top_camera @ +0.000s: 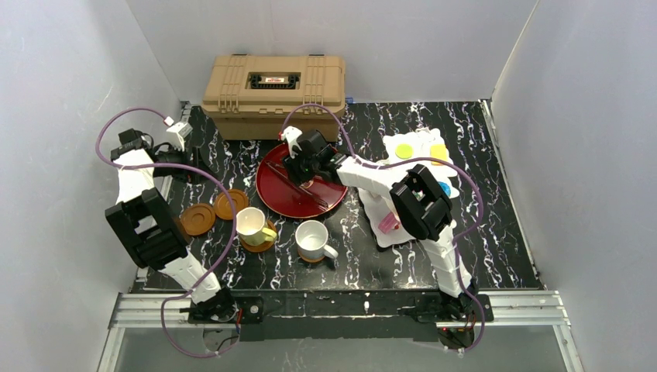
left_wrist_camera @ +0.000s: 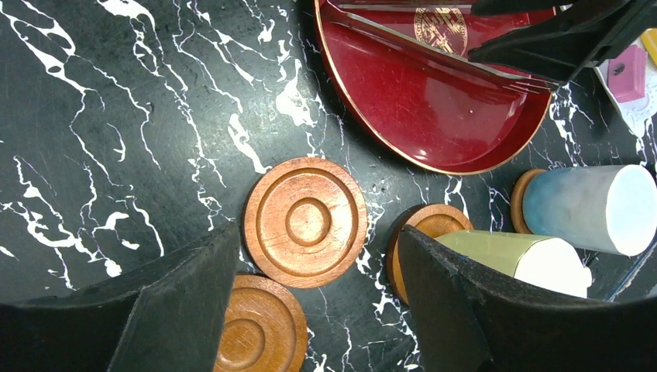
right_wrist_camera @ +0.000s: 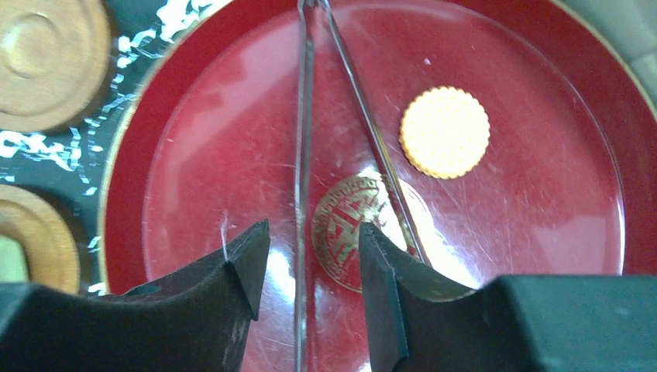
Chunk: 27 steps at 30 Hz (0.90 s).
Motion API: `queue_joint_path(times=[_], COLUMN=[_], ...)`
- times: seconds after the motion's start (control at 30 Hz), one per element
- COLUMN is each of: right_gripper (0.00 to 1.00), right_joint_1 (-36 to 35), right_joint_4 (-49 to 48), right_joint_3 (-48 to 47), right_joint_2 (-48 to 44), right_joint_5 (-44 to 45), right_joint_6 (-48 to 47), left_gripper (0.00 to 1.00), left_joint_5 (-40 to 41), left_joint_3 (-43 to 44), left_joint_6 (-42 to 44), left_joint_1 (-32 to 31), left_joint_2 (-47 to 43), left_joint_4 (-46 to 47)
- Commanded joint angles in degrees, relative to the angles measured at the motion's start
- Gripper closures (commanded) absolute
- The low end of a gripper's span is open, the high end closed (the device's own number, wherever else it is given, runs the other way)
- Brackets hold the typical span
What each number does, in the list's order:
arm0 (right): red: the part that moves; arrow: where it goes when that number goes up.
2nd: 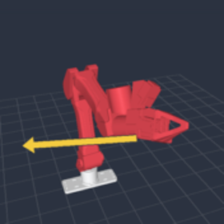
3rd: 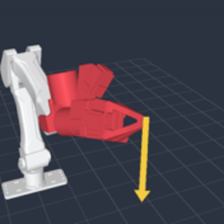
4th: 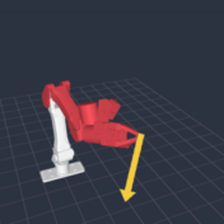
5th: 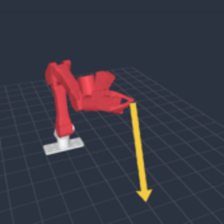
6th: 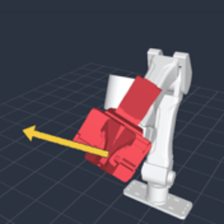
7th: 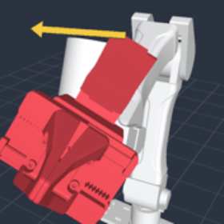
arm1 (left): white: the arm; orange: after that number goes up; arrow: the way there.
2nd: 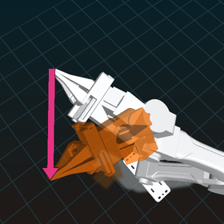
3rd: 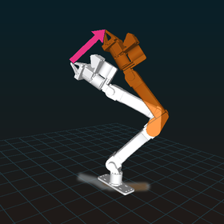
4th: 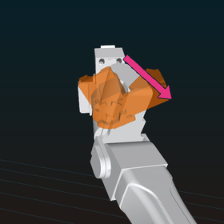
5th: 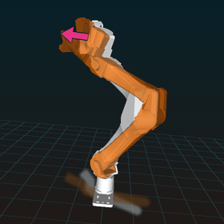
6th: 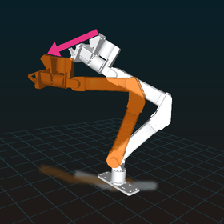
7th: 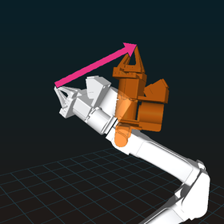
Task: Serve the afternoon tea
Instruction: Pick up the clamp from the center of the board.
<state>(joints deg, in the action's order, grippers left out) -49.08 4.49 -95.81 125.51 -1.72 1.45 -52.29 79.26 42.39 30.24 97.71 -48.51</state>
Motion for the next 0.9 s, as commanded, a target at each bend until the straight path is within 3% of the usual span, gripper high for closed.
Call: queue_joint_path(times=[0.0, 0.27, 0.67, 0.73, 0.83, 0.87], right_gripper=[0.48, 0.55, 0.60, 0.69, 0.99, 0.99], right_joint_1=[0.04, -0.35, -1.45, -1.46, -1.46, -1.46], right_joint_4=[3.63, 10.00, 16.76, 16.95, 15.23, 13.44], right_joint_3=[-5.34, -9.81, -18.03, -19.06, -20.39, -20.42], right_joint_2=[-0.64, 3.70, 10.27, 10.89, 10.39, 9.30], right_joint_5=[-5.81, -7.87, -3.02, -2.71, -1.15, -0.95], right_joint_6=[-1.28, -1.28, -4.15, -4.18, -3.43, -2.94], left_gripper=[0.28, 0.27, 0.27, 0.27, 0.26, 0.26], left_joint_5=[-0.80, -1.18, -2.29, -2.58, -3.50, -3.85], left_joint_3=[2.12, 2.65, 3.78, 3.94, 4.00, 4.05], left_joint_6=[0.42, -0.52, -1.67, -1.99, -2.43, -2.54], left_joint_1=[0.13, 0.14, 0.09, 0.15, -0.08, -0.42], left_joint_2=[-1.88, -1.84, -2.39, -2.45, -2.68, -2.95], left_joint_4=[-1.91, -1.93, -1.93, -1.85, -1.93, -1.94])
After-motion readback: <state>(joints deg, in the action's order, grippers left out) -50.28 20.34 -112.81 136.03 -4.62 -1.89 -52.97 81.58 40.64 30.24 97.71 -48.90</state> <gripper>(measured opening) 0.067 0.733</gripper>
